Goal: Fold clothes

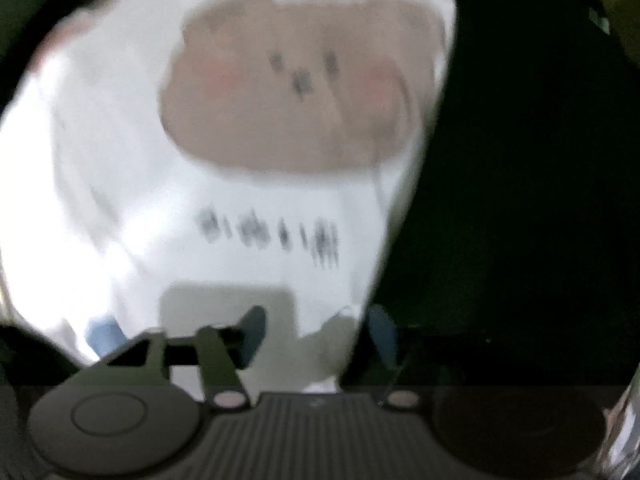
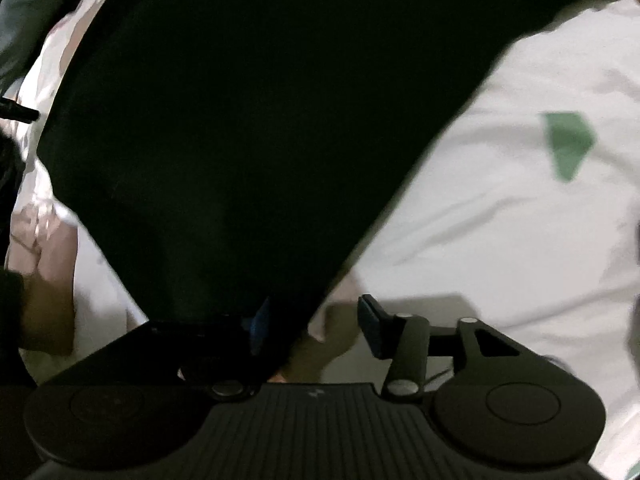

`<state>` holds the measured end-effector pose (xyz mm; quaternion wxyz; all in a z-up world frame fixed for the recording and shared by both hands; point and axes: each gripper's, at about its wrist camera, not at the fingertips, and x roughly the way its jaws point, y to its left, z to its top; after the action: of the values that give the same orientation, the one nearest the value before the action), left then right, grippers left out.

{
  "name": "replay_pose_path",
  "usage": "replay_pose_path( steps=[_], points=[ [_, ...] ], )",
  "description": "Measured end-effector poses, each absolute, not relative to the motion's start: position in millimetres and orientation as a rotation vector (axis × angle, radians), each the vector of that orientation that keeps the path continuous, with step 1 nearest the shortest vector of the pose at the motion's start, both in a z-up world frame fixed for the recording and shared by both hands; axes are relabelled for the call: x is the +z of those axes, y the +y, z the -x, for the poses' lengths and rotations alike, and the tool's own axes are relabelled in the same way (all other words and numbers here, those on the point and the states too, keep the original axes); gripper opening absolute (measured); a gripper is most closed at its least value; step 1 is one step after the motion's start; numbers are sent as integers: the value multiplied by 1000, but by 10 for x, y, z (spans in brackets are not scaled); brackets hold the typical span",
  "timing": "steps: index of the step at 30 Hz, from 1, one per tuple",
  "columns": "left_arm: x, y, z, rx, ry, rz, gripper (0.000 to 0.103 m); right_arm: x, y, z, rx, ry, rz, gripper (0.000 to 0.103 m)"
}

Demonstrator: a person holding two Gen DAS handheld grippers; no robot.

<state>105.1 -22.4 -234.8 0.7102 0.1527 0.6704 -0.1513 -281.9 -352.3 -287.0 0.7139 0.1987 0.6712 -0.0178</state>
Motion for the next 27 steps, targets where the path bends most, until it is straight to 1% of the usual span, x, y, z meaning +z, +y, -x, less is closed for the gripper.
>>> replay_pose_path(
  steps=[1,2,5,8,9,11,13,15,16,17,21,24,27],
  points=[
    [-2220,-298,-1198,-343,1444,-357,69,-2824,-3632,2804,-66,1465,-444,56],
    [-2160,-318,-1355,-346,1407,-384,70,-2806,-3692,2803,-76,1455,-446,56],
    [-2183,-201,-1748,-357,1280,-482,71,-2680,-3975,2719,-154,1374,-464,56],
    [-2103,-231,-1988,-365,1130,-580,78,-2518,-4255,2586,-243,1266,-465,57],
    [-2172,-230,-2056,-355,1116,-579,79,-2476,-4326,2556,-261,1237,-462,58],
    [-2188,-265,-2309,-308,1091,-553,79,-2422,-4427,2510,-292,1189,-465,65],
    [-2152,-342,-2437,-291,1060,-522,79,-2366,-4584,2446,-340,1115,-492,66],
    [-2028,-347,-2447,-314,1035,-494,79,-2327,-4745,2418,-366,1061,-519,70],
    [-2056,-446,-2455,-336,1015,-478,79,-2314,-4831,2404,-381,1024,-537,74],
    [-2086,-551,-2453,-356,993,-461,79,-2307,-4888,2395,-393,997,-547,75],
    [-2199,-951,-2363,-424,903,-396,81,-2362,-5301,2413,-509,850,-665,79],
    [-2230,-1365,-2218,-497,818,-313,86,-2471,-5568,2432,-554,792,-717,82],
    [-2317,-1750,-2067,-562,788,-250,86,-2574,-5706,2458,-589,752,-738,84]
  ],
)
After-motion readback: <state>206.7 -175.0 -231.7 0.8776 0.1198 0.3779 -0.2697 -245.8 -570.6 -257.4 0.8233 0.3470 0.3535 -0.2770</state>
